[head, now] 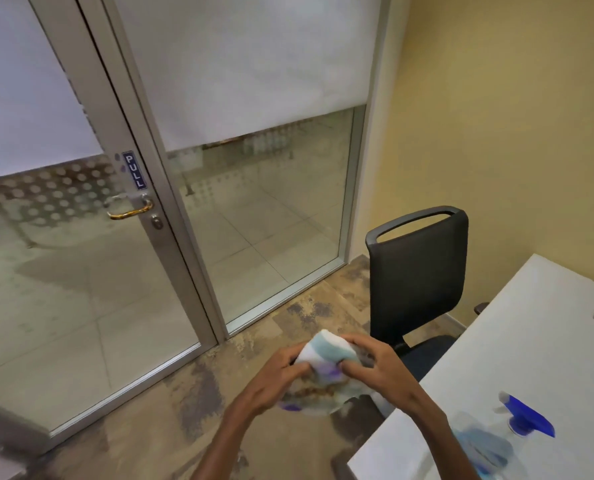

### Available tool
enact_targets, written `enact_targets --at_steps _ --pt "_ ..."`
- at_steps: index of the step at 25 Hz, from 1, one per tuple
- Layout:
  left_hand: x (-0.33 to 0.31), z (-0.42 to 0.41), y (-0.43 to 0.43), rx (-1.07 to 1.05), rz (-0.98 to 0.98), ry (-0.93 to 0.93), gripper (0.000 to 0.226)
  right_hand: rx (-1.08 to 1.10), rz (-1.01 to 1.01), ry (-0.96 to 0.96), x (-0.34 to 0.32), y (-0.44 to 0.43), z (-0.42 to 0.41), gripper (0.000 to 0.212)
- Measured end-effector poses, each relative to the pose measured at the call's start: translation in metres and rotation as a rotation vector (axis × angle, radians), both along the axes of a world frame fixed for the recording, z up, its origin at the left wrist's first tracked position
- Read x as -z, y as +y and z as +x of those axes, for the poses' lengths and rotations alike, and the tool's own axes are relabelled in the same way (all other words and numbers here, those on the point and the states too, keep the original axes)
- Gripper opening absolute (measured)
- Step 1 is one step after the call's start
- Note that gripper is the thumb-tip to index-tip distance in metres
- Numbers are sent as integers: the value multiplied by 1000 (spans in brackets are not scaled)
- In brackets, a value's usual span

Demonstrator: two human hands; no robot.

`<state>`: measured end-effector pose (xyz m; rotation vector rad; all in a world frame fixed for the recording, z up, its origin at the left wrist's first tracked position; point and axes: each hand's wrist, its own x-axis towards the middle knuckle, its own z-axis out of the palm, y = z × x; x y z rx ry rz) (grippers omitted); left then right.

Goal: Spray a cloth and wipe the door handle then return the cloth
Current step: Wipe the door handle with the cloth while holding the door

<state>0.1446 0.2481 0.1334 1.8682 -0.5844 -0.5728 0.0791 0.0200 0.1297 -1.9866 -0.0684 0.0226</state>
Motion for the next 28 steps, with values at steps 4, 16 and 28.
enact_targets --at_steps 4,16,28 --pt "-19 33 53 -97 -34 13 30 -80 62 -30 -20 48 47 44" --pt "-53 146 202 -390 -286 45 43 -304 505 62 -56 176 182 79" --pt "-54 215 275 -431 -458 128 46 -305 612 175 -35 269 254 56"
